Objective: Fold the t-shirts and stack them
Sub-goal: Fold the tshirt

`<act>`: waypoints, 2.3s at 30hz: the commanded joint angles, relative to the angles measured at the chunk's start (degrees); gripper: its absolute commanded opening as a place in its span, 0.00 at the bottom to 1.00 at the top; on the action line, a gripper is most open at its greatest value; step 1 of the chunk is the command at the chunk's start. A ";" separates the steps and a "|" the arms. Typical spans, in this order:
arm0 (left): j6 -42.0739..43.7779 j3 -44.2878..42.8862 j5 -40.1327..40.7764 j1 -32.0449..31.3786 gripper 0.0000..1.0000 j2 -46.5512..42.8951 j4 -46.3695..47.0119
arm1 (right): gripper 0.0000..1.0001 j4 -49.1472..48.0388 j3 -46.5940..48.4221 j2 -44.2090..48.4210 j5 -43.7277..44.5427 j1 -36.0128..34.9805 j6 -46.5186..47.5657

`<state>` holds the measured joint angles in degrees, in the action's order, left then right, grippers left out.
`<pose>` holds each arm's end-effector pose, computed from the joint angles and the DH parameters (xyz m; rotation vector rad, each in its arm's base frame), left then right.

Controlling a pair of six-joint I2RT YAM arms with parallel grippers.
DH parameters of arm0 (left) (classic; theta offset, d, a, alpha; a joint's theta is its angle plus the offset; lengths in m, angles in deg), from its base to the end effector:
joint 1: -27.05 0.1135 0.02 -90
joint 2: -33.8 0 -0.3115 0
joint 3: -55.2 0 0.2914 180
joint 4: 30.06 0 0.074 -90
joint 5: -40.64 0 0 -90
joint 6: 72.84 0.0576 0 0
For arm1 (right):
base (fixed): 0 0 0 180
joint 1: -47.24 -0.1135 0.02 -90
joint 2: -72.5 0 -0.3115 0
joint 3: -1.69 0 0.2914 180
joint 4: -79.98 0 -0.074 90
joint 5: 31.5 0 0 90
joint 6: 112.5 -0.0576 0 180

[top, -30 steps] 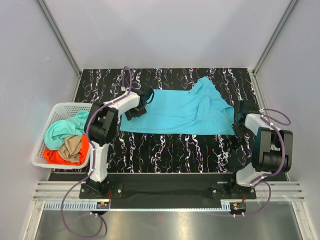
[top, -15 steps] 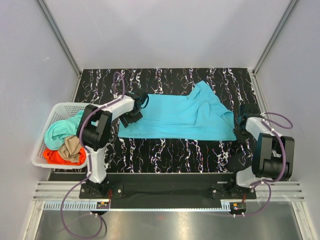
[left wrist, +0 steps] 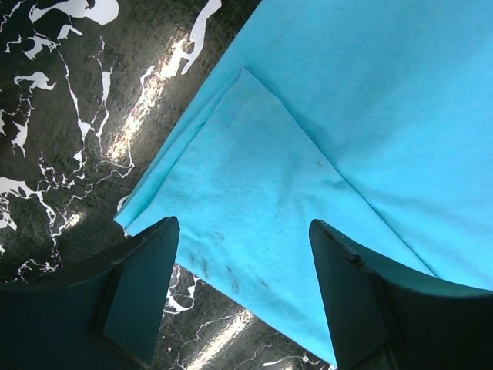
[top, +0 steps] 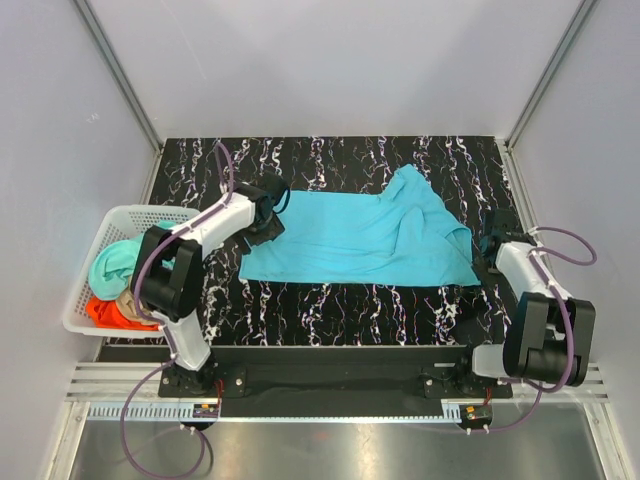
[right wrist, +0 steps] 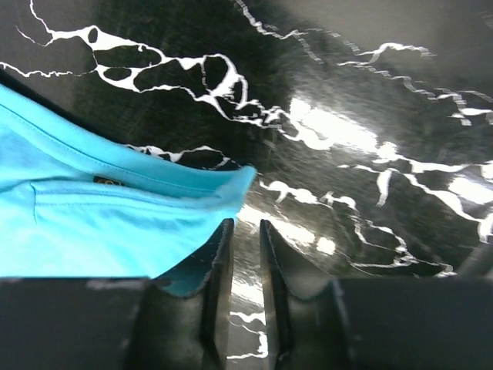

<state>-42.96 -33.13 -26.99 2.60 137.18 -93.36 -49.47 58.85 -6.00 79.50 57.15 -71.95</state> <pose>0.3725 -0.1453 0.2162 -0.8863 2.5753 0.2114 0.2615 -0.0666 0.1913 1.4087 2.3104 -0.3260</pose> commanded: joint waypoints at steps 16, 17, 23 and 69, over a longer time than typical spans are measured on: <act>29.87 3.77 -40.83 -0.69 0.78 -16.45 29.19 | 0.43 -18.64 17.27 -6.47 -50.25 0.28 31.34; 31.28 2.28 -40.04 -0.60 0.78 -15.14 26.75 | 0.44 -18.90 19.13 -8.23 -51.57 0.37 31.69; 36.74 -7.31 -32.66 0.98 0.77 -7.85 21.10 | 0.53 -22.33 33.02 -21.59 -49.92 -0.77 35.73; 34.01 -10.48 -41.44 3.88 0.75 0.69 25.40 | 0.44 -12.84 97.72 -76.45 -39.09 -9.47 45.49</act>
<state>-8.38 -43.27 -66.70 6.45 138.18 -70.06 -64.48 154.45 -83.89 40.83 47.69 -31.58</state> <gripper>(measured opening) 0.750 0.445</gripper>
